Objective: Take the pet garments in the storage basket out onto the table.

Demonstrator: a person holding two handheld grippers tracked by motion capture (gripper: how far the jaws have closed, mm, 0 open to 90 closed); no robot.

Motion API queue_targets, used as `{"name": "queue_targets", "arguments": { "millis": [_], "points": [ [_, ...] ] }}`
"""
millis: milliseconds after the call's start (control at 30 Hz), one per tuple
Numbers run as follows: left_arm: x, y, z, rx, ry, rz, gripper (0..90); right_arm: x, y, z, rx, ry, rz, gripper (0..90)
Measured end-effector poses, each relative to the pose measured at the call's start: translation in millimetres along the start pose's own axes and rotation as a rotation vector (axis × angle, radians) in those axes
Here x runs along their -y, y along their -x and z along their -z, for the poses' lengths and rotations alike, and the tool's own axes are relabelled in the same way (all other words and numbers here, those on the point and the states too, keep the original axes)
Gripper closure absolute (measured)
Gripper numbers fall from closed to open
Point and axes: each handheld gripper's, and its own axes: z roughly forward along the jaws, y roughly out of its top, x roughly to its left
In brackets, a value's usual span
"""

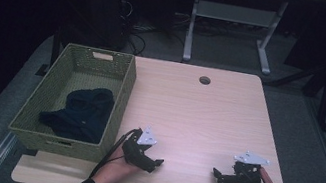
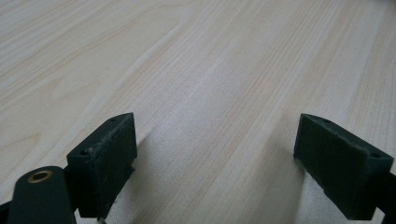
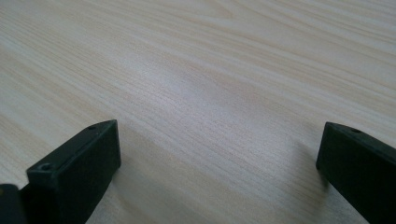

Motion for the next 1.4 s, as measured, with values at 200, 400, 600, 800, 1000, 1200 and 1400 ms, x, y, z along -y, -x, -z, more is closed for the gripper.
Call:
{"name": "queue_targets", "arguments": {
  "millis": [200,400,600,800,1000,1200,1400],
  "points": [
    [-0.1,0.1,-0.3,0.0,0.001,0.0,12.6,0.0,0.0,0.0,0.0,-0.001,0.0,0.0],
    [-2.3,0.9,0.1,-0.006,-0.019,0.005,12.7,0.0,0.0,0.1,0.0,-0.001,0.0,0.0],
    [-5.0,-2.2,1.6,-0.009,-0.047,0.017,13.4,0.1,0.3,0.2,-0.002,0.0,0.003,0.0],
    [-5.7,-4.4,3.7,-0.016,-0.049,0.025,13.6,0.1,0.4,0.2,-0.002,0.0,0.003,0.0],
    [-7.3,-6.4,7.5,-0.018,-0.034,0.042,13.7,0.1,0.4,0.2,-0.002,0.0,0.003,0.0],
    [-10.0,-7.4,10.6,-0.027,-0.026,0.038,13.7,0.1,0.4,0.2,-0.002,0.0,0.003,0.0],
    [-11.9,-8.2,12.2,-0.026,-0.022,0.038,13.7,0.2,0.5,0.2,-0.003,-0.001,0.006,0.0]
  ]
}}
